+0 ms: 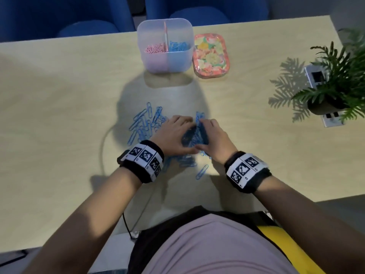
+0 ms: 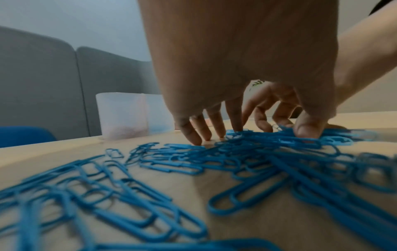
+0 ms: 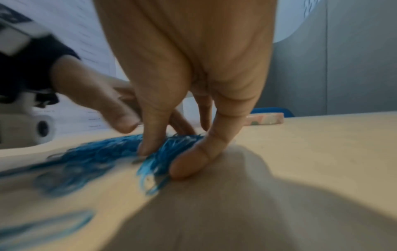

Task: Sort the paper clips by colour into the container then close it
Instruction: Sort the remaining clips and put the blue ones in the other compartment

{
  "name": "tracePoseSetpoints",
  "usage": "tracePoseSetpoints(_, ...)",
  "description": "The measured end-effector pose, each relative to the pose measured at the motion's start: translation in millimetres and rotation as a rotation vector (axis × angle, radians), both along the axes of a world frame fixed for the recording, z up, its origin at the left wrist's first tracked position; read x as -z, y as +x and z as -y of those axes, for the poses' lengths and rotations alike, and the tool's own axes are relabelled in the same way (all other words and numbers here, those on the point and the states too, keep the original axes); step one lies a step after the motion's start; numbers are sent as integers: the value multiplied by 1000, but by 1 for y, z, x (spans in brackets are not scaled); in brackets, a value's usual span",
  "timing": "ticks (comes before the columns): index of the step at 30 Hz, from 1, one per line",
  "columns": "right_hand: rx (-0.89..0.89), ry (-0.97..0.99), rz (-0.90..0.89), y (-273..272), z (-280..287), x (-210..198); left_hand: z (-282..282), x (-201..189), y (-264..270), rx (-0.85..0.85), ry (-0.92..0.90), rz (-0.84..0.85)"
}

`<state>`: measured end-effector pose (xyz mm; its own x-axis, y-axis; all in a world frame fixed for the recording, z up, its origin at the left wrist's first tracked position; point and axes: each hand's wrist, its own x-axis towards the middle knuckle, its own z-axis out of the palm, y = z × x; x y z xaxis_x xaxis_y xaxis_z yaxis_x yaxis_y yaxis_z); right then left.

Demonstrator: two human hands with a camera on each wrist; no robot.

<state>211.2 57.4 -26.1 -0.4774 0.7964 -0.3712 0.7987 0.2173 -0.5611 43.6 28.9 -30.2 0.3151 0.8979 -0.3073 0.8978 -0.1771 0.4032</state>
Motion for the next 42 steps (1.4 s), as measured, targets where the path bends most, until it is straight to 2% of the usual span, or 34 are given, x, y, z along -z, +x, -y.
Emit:
tracePoseSetpoints(3,24,27,3,13,-12,-9,7,-4,-15,-94,23,83)
tracePoseSetpoints(5,2,41,106,24,-22,-13,12,-6,-22,-135,36,55)
tracePoseSetpoints(8,-97,37,247,20,-31,-11,13,-6,-20,-99,-18,-68)
tracePoseSetpoints(11,-173,48,238,1,-26,-8,9,-6,-9,-62,-46,-117)
tracePoseSetpoints(16,-247,99,159,-15,-11,1,-3,-13,-2,-134,-76,-18)
tracePoseSetpoints(19,-185,147,93,-16,-10,1,-5,-12,-2,-174,-53,-13)
tracePoseSetpoints(23,-139,132,92,-12,-18,1,-6,-12,-2,-211,-54,0)
tracePoseSetpoints(28,41,39,-111,-11,-42,-13,-6,-11,-3,-299,-45,45)
tracePoseSetpoints(34,321,-203,-445,-37,-117,-51,-7,-17,-14,-434,-57,217)
tracePoseSetpoints(38,388,-92,-429,-78,-175,-74,-8,-22,-18,-457,-47,248)
tracePoseSetpoints(42,451,37,-365,-116,-209,-78,-12,-27,-23,-485,-26,321)
